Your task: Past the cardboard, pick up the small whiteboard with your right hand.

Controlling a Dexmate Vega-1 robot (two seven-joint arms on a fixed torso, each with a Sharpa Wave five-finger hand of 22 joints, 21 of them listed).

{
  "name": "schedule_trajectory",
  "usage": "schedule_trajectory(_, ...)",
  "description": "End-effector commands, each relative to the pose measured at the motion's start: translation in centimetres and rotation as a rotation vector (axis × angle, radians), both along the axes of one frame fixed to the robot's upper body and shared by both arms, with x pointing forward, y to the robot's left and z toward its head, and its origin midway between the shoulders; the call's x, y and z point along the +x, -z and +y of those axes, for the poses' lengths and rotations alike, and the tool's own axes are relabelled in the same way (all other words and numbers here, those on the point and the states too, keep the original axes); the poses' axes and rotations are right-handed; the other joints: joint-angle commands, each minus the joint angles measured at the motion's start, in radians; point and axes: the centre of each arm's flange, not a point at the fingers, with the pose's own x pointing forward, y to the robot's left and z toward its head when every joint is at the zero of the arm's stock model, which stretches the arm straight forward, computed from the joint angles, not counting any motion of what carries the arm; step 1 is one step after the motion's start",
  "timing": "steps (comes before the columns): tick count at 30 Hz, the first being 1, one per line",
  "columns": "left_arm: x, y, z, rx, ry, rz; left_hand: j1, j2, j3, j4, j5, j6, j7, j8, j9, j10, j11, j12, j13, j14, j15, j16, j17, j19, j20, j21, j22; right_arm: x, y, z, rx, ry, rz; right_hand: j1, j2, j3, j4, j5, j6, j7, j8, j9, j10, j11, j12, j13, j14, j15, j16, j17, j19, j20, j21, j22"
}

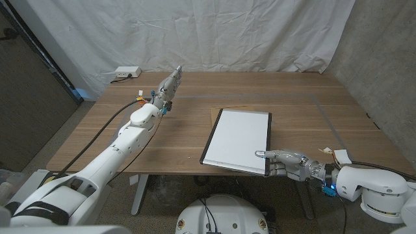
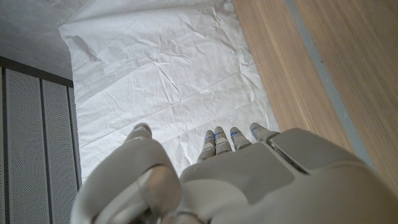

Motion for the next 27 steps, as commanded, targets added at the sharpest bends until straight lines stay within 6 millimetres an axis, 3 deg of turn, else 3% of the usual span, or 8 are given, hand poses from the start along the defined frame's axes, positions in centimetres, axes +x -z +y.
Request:
schedule_trajectory(1,-0.3,0.4,0.2,-0.007,-0.006,0.005,-0.001,0.011,-0.004,-0.002,-0.002,-0.005,0.003,0.002,0.003,-0.005,-0.003,-0.001,0.004,-0.009,0.005,0.003,0.004,-0.014,-0.045,-0.001,0.004,-0.1,-1.3,-0.1,0.007,-0.022,-0.013,0.1,0.084,0.004,0.003,0.004,0.027,-0.021,0.006,0.004,0.006,0.003,0.005,0.0,0.01,0.0,0.006,0.004,-0.003,0.0,0.008,0.005)
schedule_trajectory(27,-0.9,0.6,0.1,-0.005,-0.01,0.003,0.001,0.012,-0.008,-0.002,-0.002,-0.005,0.003,0.002,0.003,-0.005,-0.004,-0.001,0.004,-0.01,0.005,0.003,0.004,-0.015,-0.044,-0.001,0.004,-0.6,-4.2,-0.4,0.067,-0.068,-0.122,0.103,0.084,0.004,0.004,0.005,0.029,-0.023,0.003,0.008,0.007,-0.001,0.004,0.003,0.016,0.0,0.013,0.014,-0.003,0.001,0.029,0.018)
